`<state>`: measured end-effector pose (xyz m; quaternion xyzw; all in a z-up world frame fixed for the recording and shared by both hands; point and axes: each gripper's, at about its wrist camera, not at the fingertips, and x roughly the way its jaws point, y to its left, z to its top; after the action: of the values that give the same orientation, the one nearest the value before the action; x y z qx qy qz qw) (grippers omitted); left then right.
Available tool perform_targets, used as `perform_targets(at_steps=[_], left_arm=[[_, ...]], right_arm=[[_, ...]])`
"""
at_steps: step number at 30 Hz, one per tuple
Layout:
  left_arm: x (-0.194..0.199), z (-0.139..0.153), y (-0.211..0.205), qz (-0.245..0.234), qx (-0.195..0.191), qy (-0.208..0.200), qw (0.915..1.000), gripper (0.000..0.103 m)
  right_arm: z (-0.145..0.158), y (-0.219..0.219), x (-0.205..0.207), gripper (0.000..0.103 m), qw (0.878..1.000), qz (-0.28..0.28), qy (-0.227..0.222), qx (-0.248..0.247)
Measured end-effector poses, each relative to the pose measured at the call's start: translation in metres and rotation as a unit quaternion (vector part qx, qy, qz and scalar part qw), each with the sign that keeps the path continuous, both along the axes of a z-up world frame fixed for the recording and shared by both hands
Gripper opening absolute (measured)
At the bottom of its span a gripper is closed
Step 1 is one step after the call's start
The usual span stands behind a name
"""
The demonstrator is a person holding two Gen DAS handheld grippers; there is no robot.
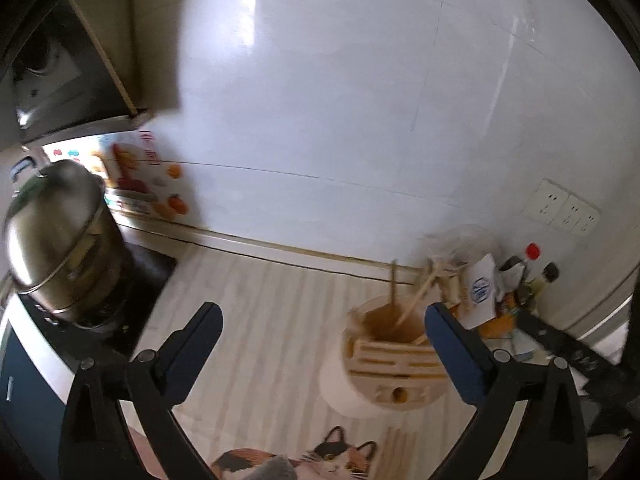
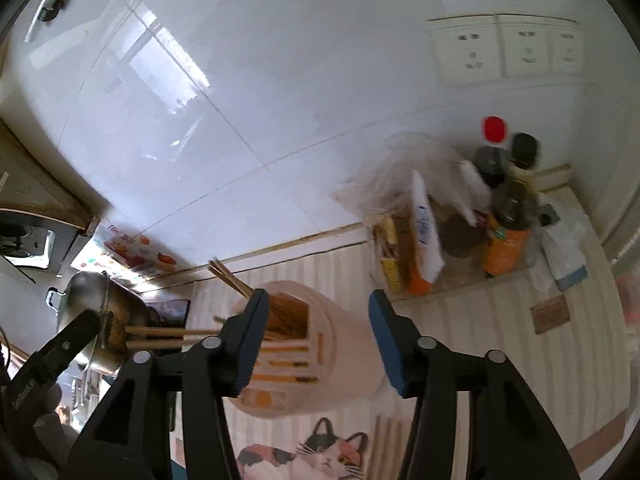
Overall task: Organize utensils
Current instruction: 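Drop the chopsticks into the holder by opening both grippers, then grasp a chopstick with the left gripper while the right gripper grasps another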
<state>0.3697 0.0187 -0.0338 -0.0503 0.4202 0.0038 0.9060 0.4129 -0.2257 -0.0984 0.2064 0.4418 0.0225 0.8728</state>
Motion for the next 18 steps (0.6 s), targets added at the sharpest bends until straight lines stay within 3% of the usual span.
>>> perform_targets(at_steps=[4, 6, 10, 18], left_arm=[[-0.024, -0.024, 0.004, 0.003, 0.025, 0.000, 0.9997, 0.103], [-0.028, -0.046, 0.003, 0.000, 0.039, 0.025, 0.9989, 0.103], [-0.036, -0.107, 0.000, -0.004, 0.073, 0.081, 0.9940, 0.103], [-0.051, -0.233, -0.010, -0.049, 0.114, 0.225, 0.9665, 0.103]], right_arm=[[-0.011, -0.009, -0.026, 0.064, 1.000, -0.020, 0.004, -0.018], [-0.023, -0.012, -0.038, 0.072, 0.999, -0.025, 0.010, -0.033], [-0.061, -0.013, -0.058, 0.074, 0.996, -0.029, 0.053, -0.060], [-0.168, -0.010, -0.088, 0.073, 0.981, -0.015, 0.185, -0.055]])
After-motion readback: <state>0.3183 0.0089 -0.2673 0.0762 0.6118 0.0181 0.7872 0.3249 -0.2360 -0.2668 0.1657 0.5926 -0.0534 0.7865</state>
